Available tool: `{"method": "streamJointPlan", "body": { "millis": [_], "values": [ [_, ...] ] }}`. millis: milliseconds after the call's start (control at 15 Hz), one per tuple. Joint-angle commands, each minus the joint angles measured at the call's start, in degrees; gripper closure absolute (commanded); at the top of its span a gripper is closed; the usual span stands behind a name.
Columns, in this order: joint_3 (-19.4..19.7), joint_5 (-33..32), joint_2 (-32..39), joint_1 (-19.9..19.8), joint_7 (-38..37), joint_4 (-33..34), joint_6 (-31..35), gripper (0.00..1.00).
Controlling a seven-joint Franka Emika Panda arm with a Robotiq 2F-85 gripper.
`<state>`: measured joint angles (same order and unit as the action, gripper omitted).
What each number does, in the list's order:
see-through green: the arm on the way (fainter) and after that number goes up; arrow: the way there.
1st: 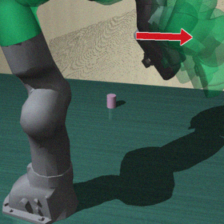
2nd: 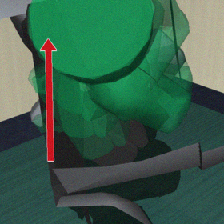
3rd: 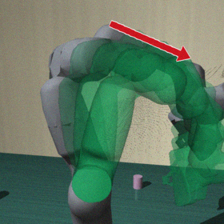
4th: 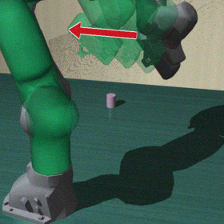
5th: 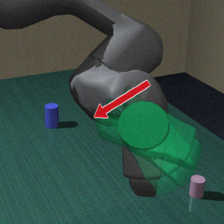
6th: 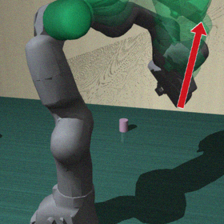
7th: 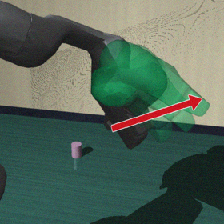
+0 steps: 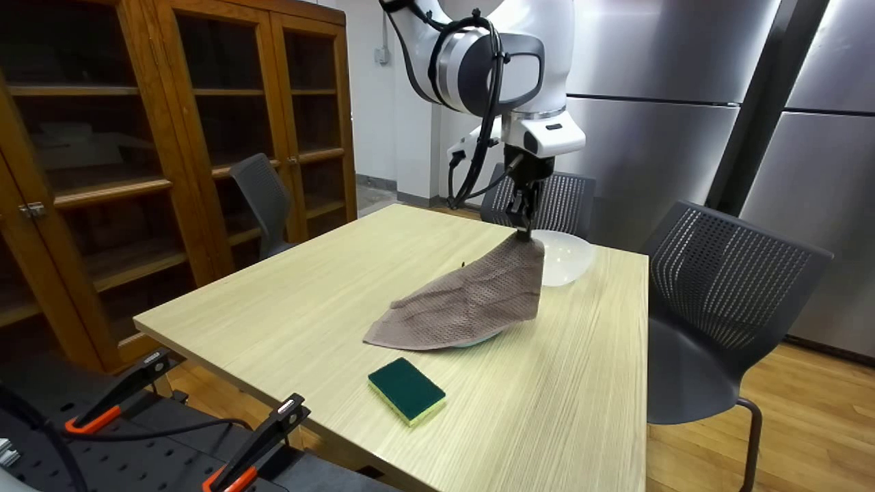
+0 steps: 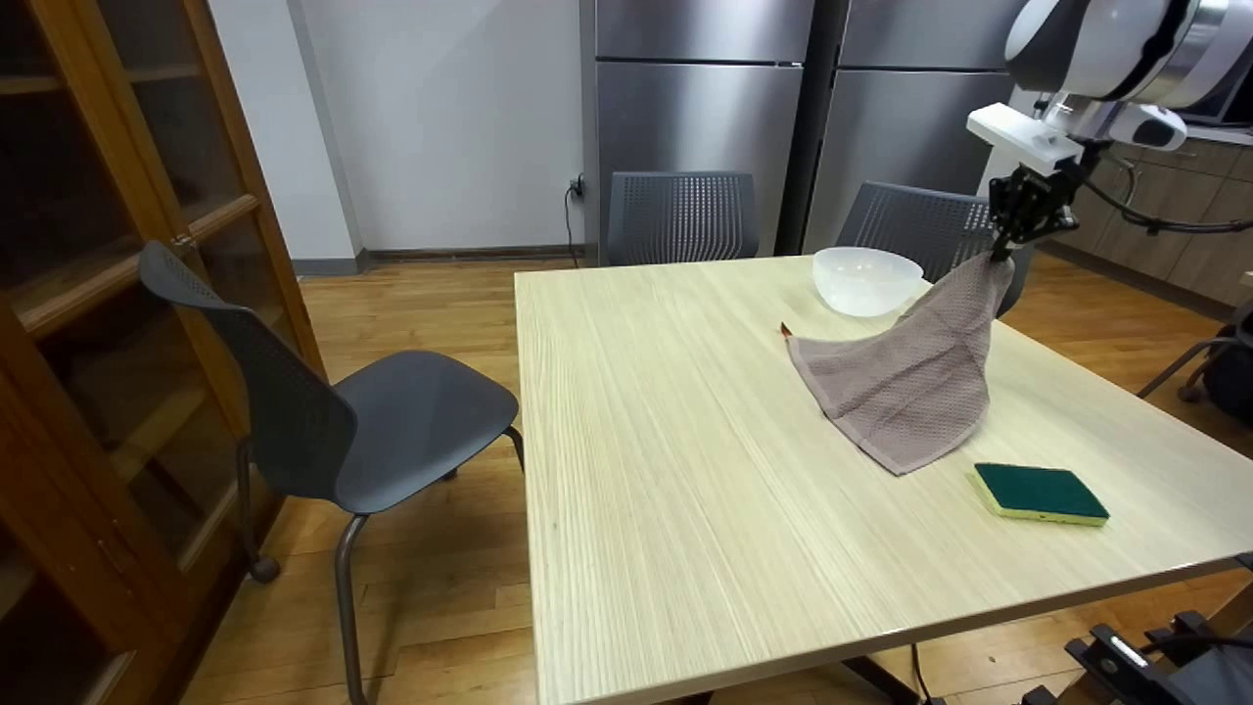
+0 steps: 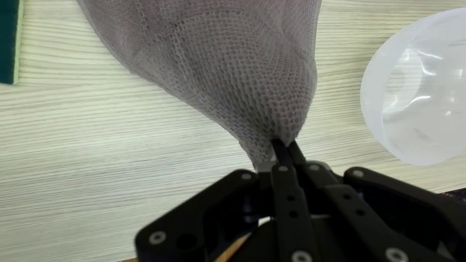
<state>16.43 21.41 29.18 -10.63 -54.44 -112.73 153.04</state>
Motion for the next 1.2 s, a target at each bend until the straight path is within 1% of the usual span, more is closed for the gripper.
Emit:
{"method": "streamJointPlan", "body": {
  "millis": [0,600,667,733,800,1000,1133],
  "values": [
    [-0.30,-0.65,-2.00,-0.56,0.11,-1.94,-0.22,1.00],
    [0.02,-0.55,1.21,-1.29,-1.32,0.35,-1.67,1.00],
    [0.20,-0.76,1.80,-1.18,-1.58,0.63,-1.83,0.73],
    [0.34,-0.87,2.25,-1.12,-1.81,0.88,-2.10,0.71],
    [0.34,-0.84,2.60,-1.21,-1.82,1.10,-2.35,0.66],
    [0.53,-0.86,3.15,-0.95,-2.03,1.07,-1.94,0.42],
    [0.63,-0.93,3.39,-0.82,-2.17,1.15,-1.97,0.29]
  ]
}}
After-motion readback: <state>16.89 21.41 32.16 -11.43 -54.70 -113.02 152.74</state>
